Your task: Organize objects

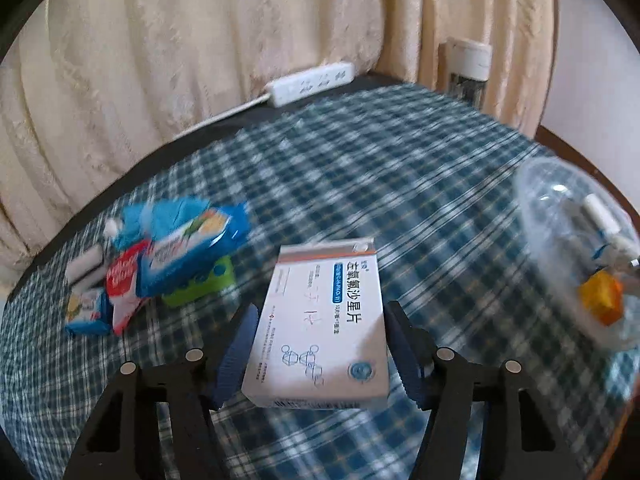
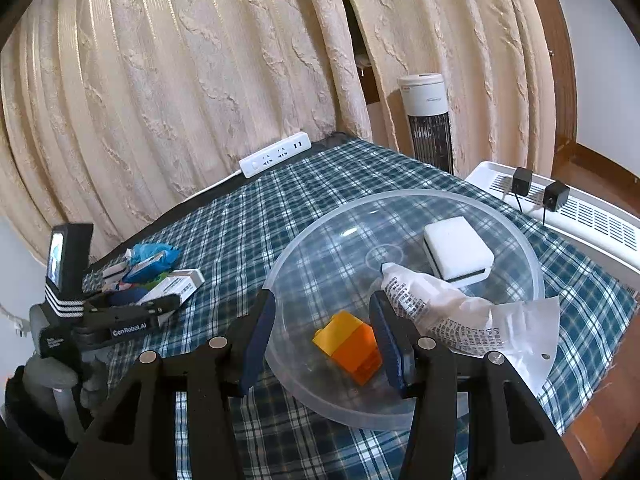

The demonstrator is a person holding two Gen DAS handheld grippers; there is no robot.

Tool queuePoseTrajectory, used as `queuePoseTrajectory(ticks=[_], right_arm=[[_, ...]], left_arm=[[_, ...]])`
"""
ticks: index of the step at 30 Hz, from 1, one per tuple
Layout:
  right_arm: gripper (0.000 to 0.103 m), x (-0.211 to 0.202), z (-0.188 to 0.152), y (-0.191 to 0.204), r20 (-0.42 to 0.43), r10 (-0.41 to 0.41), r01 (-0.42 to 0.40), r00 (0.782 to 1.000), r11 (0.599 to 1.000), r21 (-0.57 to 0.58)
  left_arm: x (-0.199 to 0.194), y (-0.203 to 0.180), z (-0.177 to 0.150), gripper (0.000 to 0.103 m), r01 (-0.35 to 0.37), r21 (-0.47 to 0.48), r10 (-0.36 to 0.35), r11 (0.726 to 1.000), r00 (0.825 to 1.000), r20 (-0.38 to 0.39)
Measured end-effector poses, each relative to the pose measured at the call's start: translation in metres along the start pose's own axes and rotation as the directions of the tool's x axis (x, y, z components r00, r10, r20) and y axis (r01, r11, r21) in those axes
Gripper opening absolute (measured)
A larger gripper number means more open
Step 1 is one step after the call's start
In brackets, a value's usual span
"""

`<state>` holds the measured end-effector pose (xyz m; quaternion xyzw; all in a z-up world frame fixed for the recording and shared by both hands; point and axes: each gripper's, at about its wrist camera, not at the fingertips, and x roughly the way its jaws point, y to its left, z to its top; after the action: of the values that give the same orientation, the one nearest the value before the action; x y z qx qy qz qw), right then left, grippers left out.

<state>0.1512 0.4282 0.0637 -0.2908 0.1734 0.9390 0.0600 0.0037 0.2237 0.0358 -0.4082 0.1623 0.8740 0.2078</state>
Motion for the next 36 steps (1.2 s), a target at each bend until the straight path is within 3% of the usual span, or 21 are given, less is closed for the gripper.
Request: queuePoseTrajectory(ticks=[2, 4, 8, 11, 15, 16, 18, 19, 26, 36], right_arm=[[0.051, -0.002, 0.001, -0.002, 0.006, 0.001, -0.001, 1.0, 1.0, 0.001], [0.051, -0.004, 0.002, -0.003, 0.015, 0.0, 0.0, 1.0, 1.0, 0.001], [0.051, -0.01, 0.003, -0.006, 0.039, -0.015, 0.015, 0.999, 1.0, -0.001], [0.051, -0.013, 0.004, -0.011, 0.047, -0.018, 0.018, 0.999, 1.0, 0.004], [0.051, -0.018, 0.005, -0.02, 0.058, -0.014, 0.013, 0.998, 1.0, 0.023], [0.051, -0.018, 0.006, -0.021, 0.059, -0.013, 0.011, 0.998, 1.0, 0.026], [0.051, -0.017, 0.006, -0.024, 0.061, -0.005, 0.003, 0.998, 1.0, 0.031], [0.051, -0.017, 0.006, -0.024, 0.06, -0.003, 0.001, 0.998, 0.999, 0.032], [0.051, -0.01, 0.006, -0.028, 0.051, 0.022, -0.024, 0.998, 0.999, 0.04], [0.051, -0.011, 0.006, -0.03, 0.057, 0.023, -0.026, 0.998, 0.999, 0.042]], left_arm=[[-0.009, -0.012, 0.007, 0.067, 0.019, 0.022, -0.019, 1.0, 0.999, 0.025], [-0.017, -0.028, 0.015, 0.057, 0.037, 0.057, -0.04, 0.998, 0.998, 0.048], [-0.021, -0.054, 0.028, 0.057, 0.082, 0.109, -0.089, 0.991, 0.994, 0.067], [-0.024, -0.076, 0.038, 0.051, 0.108, 0.154, -0.122, 0.982, 0.989, 0.083], [-0.028, -0.081, 0.045, 0.051, 0.127, 0.165, -0.144, 0.978, 0.985, 0.099], [-0.027, -0.078, 0.045, 0.053, 0.122, 0.158, -0.138, 0.98, 0.986, 0.095], [-0.024, -0.071, 0.043, 0.084, 0.1, 0.124, -0.111, 0.987, 0.99, 0.088], [-0.023, -0.066, 0.041, 0.095, 0.087, 0.103, -0.097, 0.991, 0.991, 0.088], [0.0, -0.037, 0.017, 0.095, -0.021, 0.011, 0.021, 1.0, 1.0, 0.011], [0.023, -0.031, 0.005, 0.095, -0.055, -0.02, 0.054, 0.998, 0.996, -0.065]])
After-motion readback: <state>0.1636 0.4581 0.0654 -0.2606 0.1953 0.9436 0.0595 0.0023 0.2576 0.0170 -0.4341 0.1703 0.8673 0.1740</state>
